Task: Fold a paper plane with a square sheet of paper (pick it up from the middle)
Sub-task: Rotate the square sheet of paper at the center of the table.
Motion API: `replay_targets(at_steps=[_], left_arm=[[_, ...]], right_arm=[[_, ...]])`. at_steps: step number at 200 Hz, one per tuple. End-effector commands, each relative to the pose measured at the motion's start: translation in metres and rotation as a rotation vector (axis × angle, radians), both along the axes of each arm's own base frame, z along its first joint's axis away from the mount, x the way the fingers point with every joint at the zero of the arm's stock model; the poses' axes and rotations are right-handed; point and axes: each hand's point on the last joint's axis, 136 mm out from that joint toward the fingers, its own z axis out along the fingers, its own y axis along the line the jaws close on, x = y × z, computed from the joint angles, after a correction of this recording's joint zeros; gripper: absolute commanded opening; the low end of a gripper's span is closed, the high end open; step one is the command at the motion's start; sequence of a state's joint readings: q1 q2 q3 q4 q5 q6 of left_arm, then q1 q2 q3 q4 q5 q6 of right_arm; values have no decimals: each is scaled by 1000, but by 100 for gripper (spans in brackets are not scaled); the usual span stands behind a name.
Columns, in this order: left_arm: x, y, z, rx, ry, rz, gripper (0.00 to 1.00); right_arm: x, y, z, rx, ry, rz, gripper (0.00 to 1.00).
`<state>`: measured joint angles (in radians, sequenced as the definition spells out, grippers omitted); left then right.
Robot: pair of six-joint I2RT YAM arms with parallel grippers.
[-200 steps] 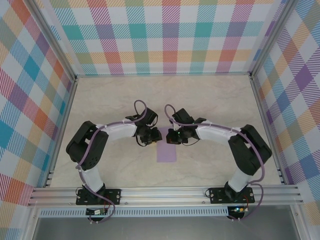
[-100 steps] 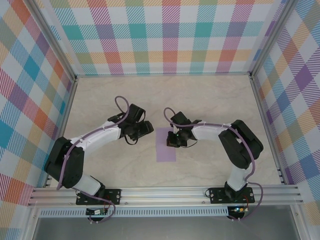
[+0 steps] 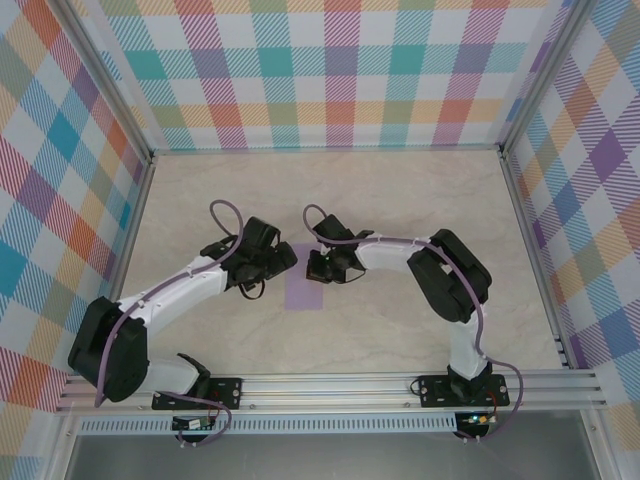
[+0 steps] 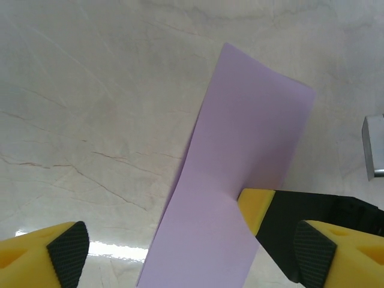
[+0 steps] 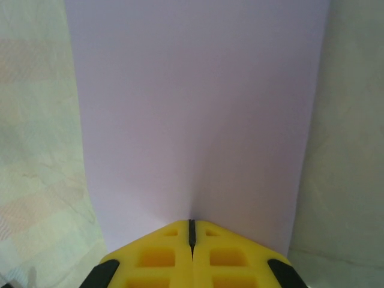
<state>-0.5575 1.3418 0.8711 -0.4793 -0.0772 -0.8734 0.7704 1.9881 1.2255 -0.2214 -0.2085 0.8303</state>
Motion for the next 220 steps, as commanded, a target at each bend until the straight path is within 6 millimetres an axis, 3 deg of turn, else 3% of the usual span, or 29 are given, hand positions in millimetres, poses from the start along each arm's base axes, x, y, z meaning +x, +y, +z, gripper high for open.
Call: replay_targets(at_steps=[1,19,46,115,141,168,197,220], left_arm=[[-4,20,4,40,-24,66,96],[-5,19,6,37,-42,33,100],[-5,14,7,19,-48,11,100],[-8,-2,6,-68,-47,-40,100],[-9,-13,4,-119,-38,-70,100],[-10,-26,1,-175,-21,-104,99],[-12,-46,-2,-249,-13,-142,91],[-17,-64,-5,-287,5,-175,80]], right_arm=[[8,-2,11,-42,-44,16,4],[15,0,22,-66,-96,78,16],[25,4,19,-91,-98,140,27],[49,-3,-5,-166,-69,126,28],[53,-22,-16,-242,-41,78,27],[48,-61,-23,-349,5,-47,26],[32,-104,-16,-390,24,-218,25],[14,-124,-5,-354,37,-327,24]])
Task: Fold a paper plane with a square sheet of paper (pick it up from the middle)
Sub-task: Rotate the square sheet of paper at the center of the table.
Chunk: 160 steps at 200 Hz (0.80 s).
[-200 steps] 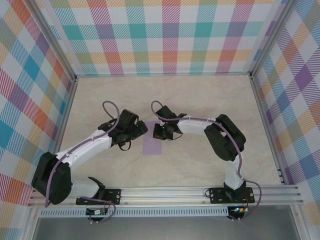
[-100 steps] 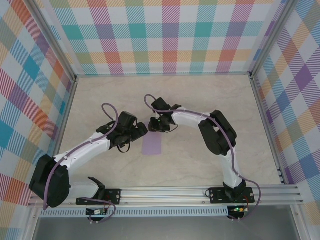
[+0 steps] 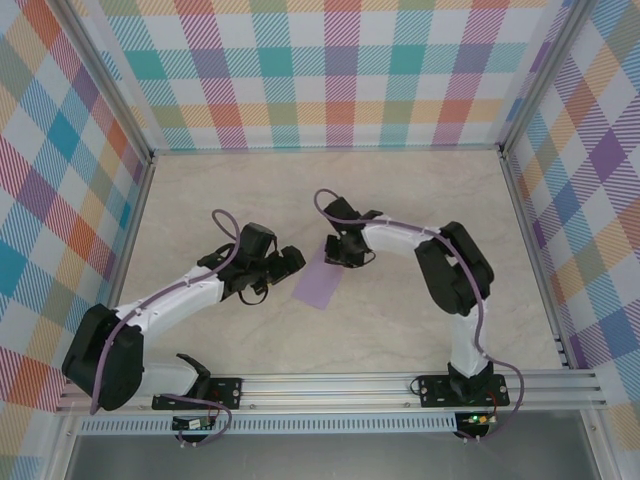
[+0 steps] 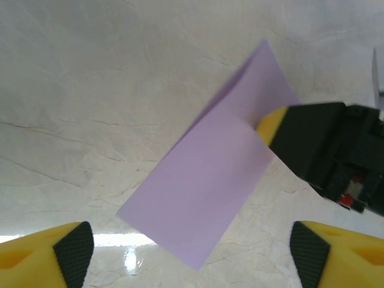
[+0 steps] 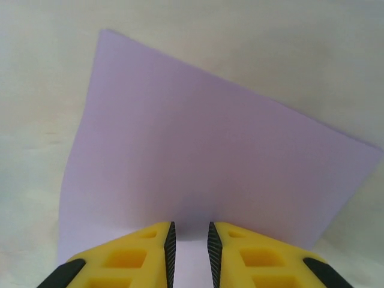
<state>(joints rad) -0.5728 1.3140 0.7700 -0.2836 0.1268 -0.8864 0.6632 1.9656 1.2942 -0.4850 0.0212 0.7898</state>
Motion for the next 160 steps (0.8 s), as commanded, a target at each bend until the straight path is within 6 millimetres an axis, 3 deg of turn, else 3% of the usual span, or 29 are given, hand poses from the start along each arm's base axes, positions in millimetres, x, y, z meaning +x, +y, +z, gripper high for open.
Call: replay_targets(at_steps=[1,19,63,103,116,160], left_arm=[[-6,-25,-3,-74,12,-60,80],[-11,-45,-4,-112,19,-93,69],[-20,-92,-10,-204,26,-157,32],[-22,-123,-25,-224,62,-212,5],[-22,-132,-30,-229,71,-223,0],[-21,-145,-42,-217,101,-238,0]], right_arm=[[-23,-42,-3,-65,42,-176,24],[-30,-37,7,39,26,-175,24],[-32,-14,50,285,-98,37,13],[-54,-6,40,413,-60,139,0],[-57,-5,36,425,-51,149,0],[-59,-8,21,417,-38,160,0]])
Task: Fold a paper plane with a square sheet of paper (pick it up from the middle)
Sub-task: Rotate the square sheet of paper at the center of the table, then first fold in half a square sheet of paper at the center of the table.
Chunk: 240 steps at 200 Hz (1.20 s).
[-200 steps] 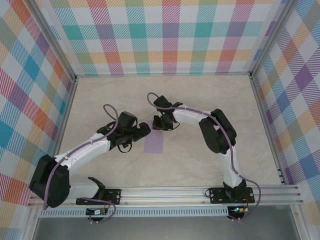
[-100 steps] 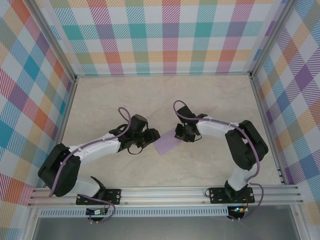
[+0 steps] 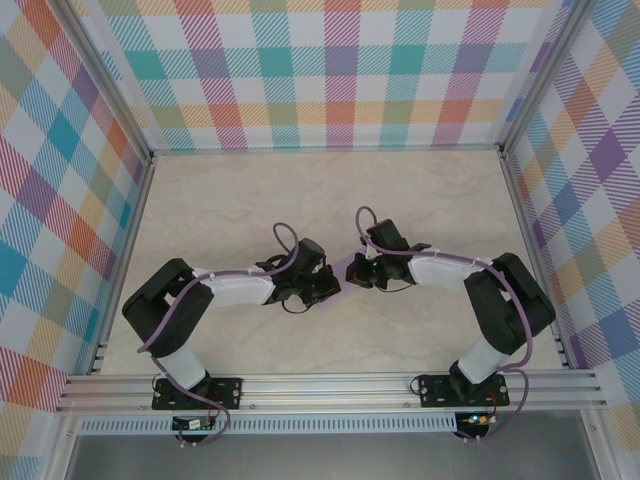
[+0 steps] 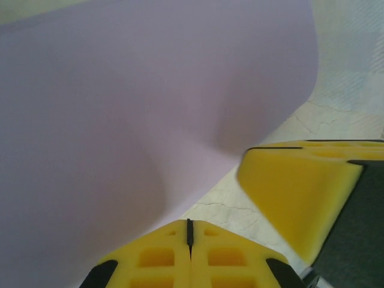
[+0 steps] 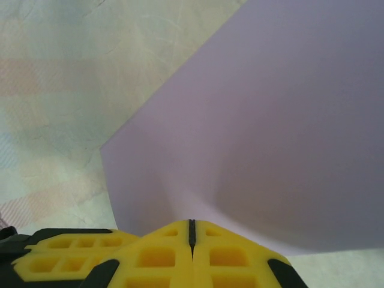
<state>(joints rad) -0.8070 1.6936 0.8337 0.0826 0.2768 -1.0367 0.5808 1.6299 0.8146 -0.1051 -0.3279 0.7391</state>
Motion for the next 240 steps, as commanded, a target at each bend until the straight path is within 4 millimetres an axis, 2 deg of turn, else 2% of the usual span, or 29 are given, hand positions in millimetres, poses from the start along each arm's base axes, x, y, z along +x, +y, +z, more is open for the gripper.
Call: replay_targets(at_steps=[1,40,92,135,175,197,222,240], left_arm=[[3,-19,10,-44,-12,-21,0],[1,-18,-4,-17,18,-22,0],[-4,-8,-22,44,52,-13,0],[-8,0,-30,80,71,-5,0],[-10,4,-35,105,86,-4,0],[-9,0,-31,86,73,-14,0],[-3,-17,-8,-25,11,-46,0],[-3,-21,0,-57,-7,-57,0]], right_arm=[[0,4,-5,34,-13,44,0],[-5,-1,-21,4,18,40,0],[-9,-1,-28,14,24,58,0],[-11,-5,-25,24,4,65,0],[-15,-10,-39,-3,34,62,0],[-15,-12,-43,-13,44,57,0],[-15,-10,-44,-3,50,58,0],[-14,-5,-41,29,50,67,0]])
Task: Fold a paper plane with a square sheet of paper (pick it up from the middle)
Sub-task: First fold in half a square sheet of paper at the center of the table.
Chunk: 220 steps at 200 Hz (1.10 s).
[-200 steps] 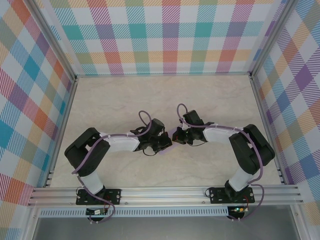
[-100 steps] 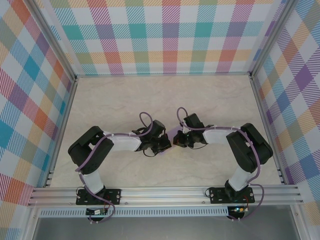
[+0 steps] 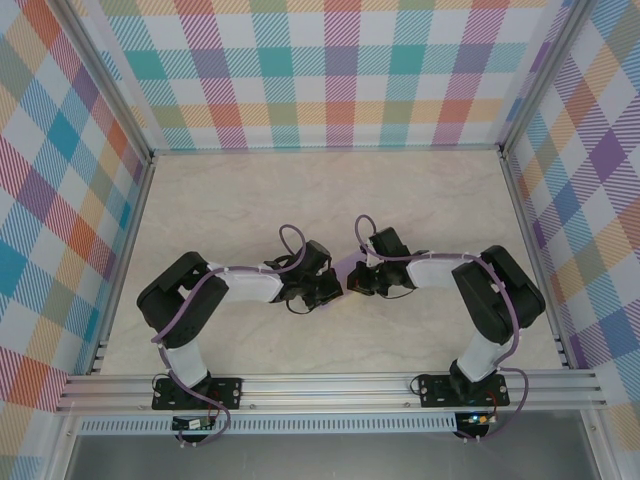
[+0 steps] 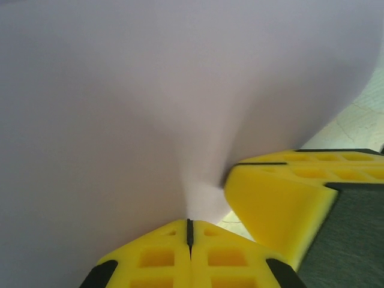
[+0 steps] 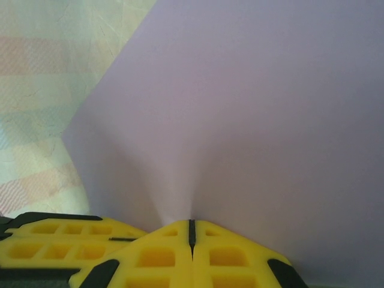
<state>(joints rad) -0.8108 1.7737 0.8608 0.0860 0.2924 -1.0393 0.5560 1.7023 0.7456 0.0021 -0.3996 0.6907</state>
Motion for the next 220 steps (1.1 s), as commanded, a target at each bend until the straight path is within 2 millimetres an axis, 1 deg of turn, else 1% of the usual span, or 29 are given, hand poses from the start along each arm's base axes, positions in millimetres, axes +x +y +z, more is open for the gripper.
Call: replay_targets(at_steps=[1,17,33,55,81,119,139,156,183,206,220], left_arm=[[-2,-16,20,-85,-51,-45,0],[-3,-13,18,-73,-51,-40,0],[-6,-6,8,-34,-32,-33,0],[-8,6,-1,24,-20,-9,0],[-7,20,-10,96,-22,16,0],[-10,24,-18,124,-3,15,0],[-10,26,-18,133,-6,18,0],[-9,26,-18,135,-7,17,0],[-11,27,-20,150,8,17,0],[-16,34,-25,185,40,31,0],[-20,40,-29,214,65,39,0]], right_arm=[[-5,-1,-11,4,19,18,0],[-2,7,-8,45,24,28,0],[1,14,-6,77,30,36,0],[5,19,-1,92,21,45,0],[7,18,6,91,5,52,0],[6,15,12,91,-12,49,0],[6,14,14,92,-22,46,0],[5,13,11,86,-17,44,0],[2,7,-4,38,13,32,0],[5,-4,-15,-13,13,11,0],[8,-16,-20,-38,9,-10,0]])
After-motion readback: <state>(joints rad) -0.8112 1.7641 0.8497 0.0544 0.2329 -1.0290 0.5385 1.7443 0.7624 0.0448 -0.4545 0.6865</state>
